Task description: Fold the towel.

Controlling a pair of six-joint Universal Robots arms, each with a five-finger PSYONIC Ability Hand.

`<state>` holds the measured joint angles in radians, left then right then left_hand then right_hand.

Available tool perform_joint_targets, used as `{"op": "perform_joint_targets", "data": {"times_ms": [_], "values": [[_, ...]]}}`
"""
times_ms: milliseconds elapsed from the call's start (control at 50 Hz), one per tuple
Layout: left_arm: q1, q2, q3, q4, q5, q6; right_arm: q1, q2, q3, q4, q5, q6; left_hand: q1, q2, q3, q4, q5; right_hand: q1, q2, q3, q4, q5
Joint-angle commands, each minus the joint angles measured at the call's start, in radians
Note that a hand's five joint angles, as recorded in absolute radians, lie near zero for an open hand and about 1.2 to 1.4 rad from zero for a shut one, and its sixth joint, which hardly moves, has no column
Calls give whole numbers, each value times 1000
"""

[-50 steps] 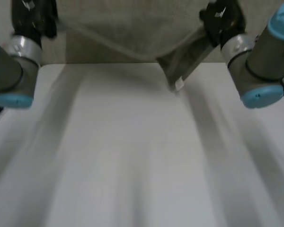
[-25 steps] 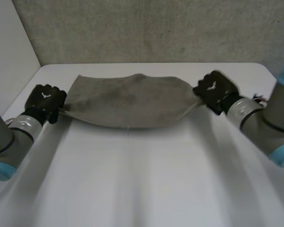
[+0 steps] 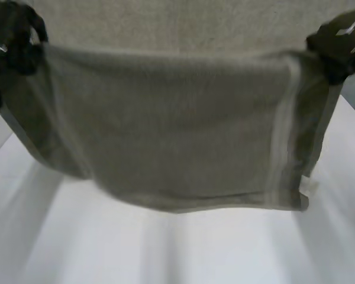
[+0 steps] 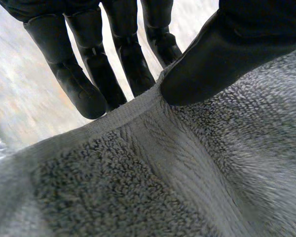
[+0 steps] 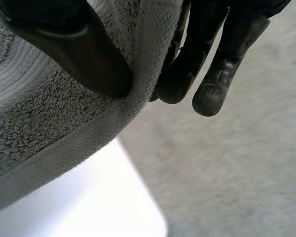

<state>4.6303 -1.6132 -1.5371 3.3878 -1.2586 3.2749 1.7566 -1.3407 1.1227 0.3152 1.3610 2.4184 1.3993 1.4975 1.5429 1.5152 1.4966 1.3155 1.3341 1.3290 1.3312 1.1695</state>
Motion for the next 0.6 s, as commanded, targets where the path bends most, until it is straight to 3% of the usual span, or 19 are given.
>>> {"op": "perform_joint_targets", "data": {"times_ms": [20, 80, 100, 140, 200, 240, 280, 380, 480, 600], "values": [[-51, -254, 97, -30, -7, 158, 40, 143, -17, -21, 15, -113, -3, -101, -147, -119, -275, 81, 62, 67, 65, 52], [-113, -376, 286, -62, -41, 253, 46, 244, -182, -137, 46, -125, -3, -101, -147, -119, -275, 81, 62, 67, 65, 52], [-113, -376, 287, -62, -41, 253, 46, 244, -182, -137, 46, -125, -3, -101, -147, -119, -275, 81, 62, 67, 65, 52], [-125, -383, 356, -62, -68, 252, 50, 259, -280, -297, 78, -104, -3, -101, -147, -119, -275, 81, 62, 67, 65, 52], [-145, -378, 495, -45, -139, 221, 49, 258, -305, -407, 83, -79, -3, -101, -147, -119, -275, 81, 62, 67, 65, 52], [-160, -363, 599, 36, -212, 168, 55, 218, -313, -607, 96, -9, -3, -101, -147, -119, -275, 81, 62, 67, 65, 52], [-165, -346, 627, 89, -247, 137, 52, 180, -304, -677, 95, 34, -3, -101, -147, -119, -275, 81, 62, 67, 65, 52], [-157, -272, 623, 206, -285, 69, 47, 98, -261, -668, 76, 103, -3, -101, -147, -119, -275, 81, 62, 67, 65, 52], [-154, -258, 522, 205, -277, 55, 50, 109, -213, -570, -3, 108, -3, -101, -147, -119, -275, 81, 62, 67, 65, 52], [-150, -258, 277, 219, -205, 60, 31, 124, -68, -561, -98, 100, -3, -101, -147, -119, -275, 81, 62, 67, 65, 52]]}}
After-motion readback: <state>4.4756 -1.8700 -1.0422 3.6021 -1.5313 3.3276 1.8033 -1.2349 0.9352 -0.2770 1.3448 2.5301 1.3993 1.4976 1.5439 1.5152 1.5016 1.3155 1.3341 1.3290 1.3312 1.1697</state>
